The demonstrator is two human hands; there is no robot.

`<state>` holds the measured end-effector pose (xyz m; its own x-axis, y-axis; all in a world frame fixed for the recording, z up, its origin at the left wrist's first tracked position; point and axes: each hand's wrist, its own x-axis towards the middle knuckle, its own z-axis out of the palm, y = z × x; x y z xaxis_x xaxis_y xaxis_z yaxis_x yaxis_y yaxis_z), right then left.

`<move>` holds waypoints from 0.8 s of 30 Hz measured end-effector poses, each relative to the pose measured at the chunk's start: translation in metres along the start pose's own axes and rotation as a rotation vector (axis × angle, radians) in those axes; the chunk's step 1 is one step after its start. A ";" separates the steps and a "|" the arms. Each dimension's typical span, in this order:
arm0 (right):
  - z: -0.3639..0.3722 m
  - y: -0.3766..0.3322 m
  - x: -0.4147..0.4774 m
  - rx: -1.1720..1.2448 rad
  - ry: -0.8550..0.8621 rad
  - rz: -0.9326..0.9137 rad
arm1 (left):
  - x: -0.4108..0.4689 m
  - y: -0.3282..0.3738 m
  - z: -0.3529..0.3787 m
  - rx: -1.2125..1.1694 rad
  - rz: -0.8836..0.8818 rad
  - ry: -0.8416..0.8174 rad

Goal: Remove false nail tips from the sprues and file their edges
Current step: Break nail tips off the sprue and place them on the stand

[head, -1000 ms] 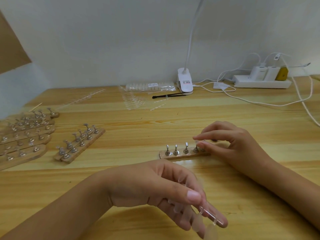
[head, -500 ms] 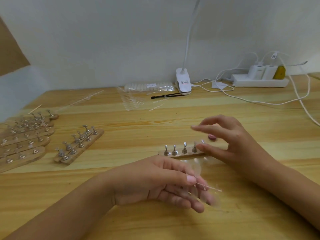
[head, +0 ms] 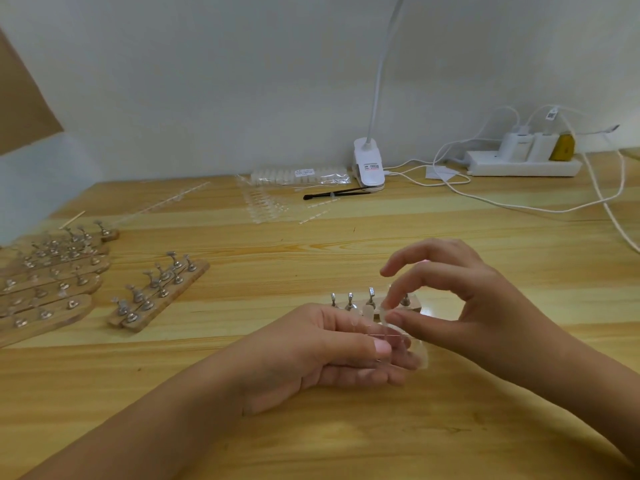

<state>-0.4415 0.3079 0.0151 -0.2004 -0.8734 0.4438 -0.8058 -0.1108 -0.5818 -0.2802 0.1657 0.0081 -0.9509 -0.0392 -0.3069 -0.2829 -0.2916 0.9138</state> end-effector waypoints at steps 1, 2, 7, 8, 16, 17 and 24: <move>0.000 0.000 0.000 0.002 0.009 -0.003 | 0.000 0.000 0.000 -0.002 -0.001 0.006; 0.000 0.001 0.000 0.004 0.019 -0.007 | 0.000 0.000 0.001 -0.004 -0.002 0.012; 0.002 0.005 -0.003 -0.307 0.079 -0.257 | 0.002 0.000 0.001 -0.062 -0.007 0.010; 0.003 0.005 -0.003 -0.390 0.075 -0.336 | 0.002 0.000 0.001 -0.077 -0.012 0.007; 0.000 -0.001 -0.002 0.122 0.001 0.024 | 0.001 -0.012 0.005 1.033 0.582 0.352; -0.002 0.000 -0.001 0.193 -0.022 0.073 | 0.000 -0.012 0.004 1.341 0.745 0.386; -0.008 0.003 0.001 0.337 0.016 0.131 | -0.008 -0.008 0.010 0.805 0.651 0.190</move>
<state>-0.4488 0.3106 0.0194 -0.3004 -0.8834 0.3597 -0.5440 -0.1510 -0.8254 -0.2714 0.1779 0.0061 -0.9337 -0.1296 0.3339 0.2096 0.5582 0.8028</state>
